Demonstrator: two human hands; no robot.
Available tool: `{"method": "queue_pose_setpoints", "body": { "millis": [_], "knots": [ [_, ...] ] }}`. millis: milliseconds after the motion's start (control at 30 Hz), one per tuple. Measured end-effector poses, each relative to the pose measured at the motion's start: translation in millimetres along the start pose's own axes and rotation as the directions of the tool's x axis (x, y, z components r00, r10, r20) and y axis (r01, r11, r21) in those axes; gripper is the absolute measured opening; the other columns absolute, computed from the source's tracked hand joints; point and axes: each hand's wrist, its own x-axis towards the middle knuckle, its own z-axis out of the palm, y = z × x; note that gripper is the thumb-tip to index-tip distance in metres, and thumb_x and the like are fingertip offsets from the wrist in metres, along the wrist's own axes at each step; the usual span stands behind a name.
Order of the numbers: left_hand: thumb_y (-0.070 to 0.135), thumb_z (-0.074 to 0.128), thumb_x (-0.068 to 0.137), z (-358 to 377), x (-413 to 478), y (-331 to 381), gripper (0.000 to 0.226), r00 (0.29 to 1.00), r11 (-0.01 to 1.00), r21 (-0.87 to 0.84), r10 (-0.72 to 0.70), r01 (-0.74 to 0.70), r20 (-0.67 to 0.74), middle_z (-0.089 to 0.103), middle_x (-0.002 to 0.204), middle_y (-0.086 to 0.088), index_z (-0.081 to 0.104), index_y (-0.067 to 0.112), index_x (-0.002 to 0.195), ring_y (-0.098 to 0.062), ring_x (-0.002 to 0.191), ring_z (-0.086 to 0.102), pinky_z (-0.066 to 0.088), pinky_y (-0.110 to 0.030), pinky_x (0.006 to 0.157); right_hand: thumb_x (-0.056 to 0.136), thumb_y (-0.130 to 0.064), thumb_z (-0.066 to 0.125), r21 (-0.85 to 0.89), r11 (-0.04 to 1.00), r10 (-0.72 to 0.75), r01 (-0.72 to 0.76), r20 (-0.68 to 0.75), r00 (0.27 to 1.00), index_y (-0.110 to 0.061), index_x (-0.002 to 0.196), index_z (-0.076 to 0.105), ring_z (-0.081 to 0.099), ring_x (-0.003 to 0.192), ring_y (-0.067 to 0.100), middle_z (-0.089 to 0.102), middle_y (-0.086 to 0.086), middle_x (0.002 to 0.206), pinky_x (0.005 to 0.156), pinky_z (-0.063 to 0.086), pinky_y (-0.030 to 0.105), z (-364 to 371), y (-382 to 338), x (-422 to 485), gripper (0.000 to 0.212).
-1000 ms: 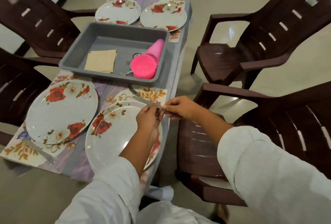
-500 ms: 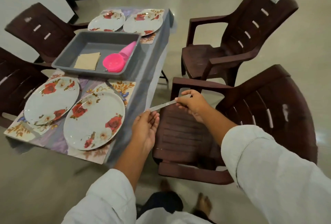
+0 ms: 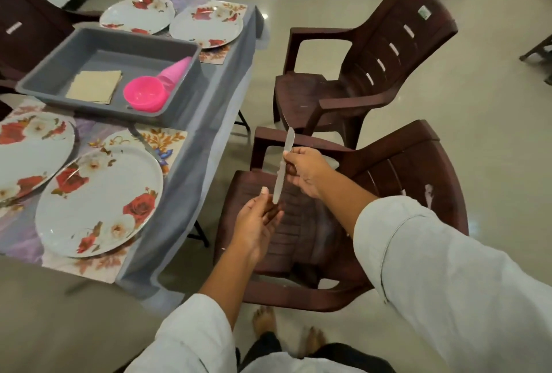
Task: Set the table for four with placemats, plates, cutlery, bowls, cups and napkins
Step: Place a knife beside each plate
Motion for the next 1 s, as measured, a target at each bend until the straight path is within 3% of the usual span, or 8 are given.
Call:
{"method": "queue_pose_setpoints", "body": {
  "millis": [67,167,300,467,733,1000],
  "knots": [
    [0.039,0.065,0.096,11.7,3.9,-3.4,0.040,1.000,0.999,0.044,0.017,-0.016,-0.011,0.074,0.106,-0.015,0.066,0.003,0.114,-0.026,0.100,0.072,0.059,-0.034,0.087,0.103,-0.009,0.055,-0.039,0.999,-0.019,0.018,-0.015,1.000,-0.008,0.099,0.059,0.059,0.066,0.013,0.061,0.008,0.081,0.068,0.061,0.033,-12.3,-13.0,4.1,0.005],
    [0.040,0.065,0.096,31.5,9.9,-3.2,0.042,0.994,0.987,0.144,0.081,-0.070,-0.073,0.075,0.110,-0.014,0.065,0.003,0.117,-0.024,0.103,0.073,0.058,-0.035,0.090,0.106,-0.012,0.049,-0.104,0.994,-0.023,0.025,0.016,1.000,-0.007,0.116,0.057,0.060,0.072,0.013,0.066,0.008,0.089,0.067,0.058,0.030,-33.3,-32.1,7.5,0.014],
    [0.040,0.064,0.097,73.8,13.4,-10.7,0.036,0.966,0.940,0.289,0.228,-0.184,-0.126,0.074,0.112,-0.008,0.065,0.009,0.116,-0.019,0.106,0.071,0.057,-0.033,0.091,0.107,-0.018,0.045,-0.221,0.973,-0.057,0.070,0.062,0.996,-0.009,0.122,0.055,0.063,0.066,0.008,0.072,0.006,0.089,0.055,0.050,0.023,-73.8,-58.0,13.8,0.020],
    [0.046,0.062,0.097,141.5,19.1,-45.3,0.035,0.896,0.841,0.482,0.387,-0.246,-0.218,0.070,0.116,-0.003,0.064,0.015,0.113,-0.015,0.111,0.066,0.054,-0.031,0.090,0.107,-0.016,0.044,-0.229,0.969,-0.052,0.091,0.170,0.984,-0.017,0.119,0.055,0.056,0.060,0.007,0.066,0.004,0.081,0.045,0.038,0.019,-147.2,-87.1,16.7,0.017],
    [0.048,0.064,0.095,227.8,27.0,-90.8,0.039,0.832,0.810,0.536,0.455,-0.238,-0.319,0.067,0.115,-0.005,0.062,0.014,0.114,-0.016,0.110,0.064,0.056,-0.036,0.091,0.103,-0.005,0.038,-0.213,0.976,-0.003,0.053,0.225,0.974,-0.018,0.130,0.055,0.056,0.064,0.009,0.067,0.007,0.086,0.050,0.040,0.020,-252.4,-122.5,21.4,0.035],
    [0.041,0.062,0.098,278.0,70.1,-106.2,0.039,0.820,0.819,0.518,0.460,-0.245,-0.340,0.063,0.106,-0.006,0.061,0.006,0.115,-0.016,0.100,0.061,0.055,-0.037,0.088,0.099,0.000,0.055,-0.187,0.981,0.005,0.045,0.259,0.966,-0.011,0.127,0.063,0.061,0.070,0.009,0.071,0.009,0.093,0.057,0.048,0.021,-297.0,-141.6,56.1,0.031]
  ]
}}
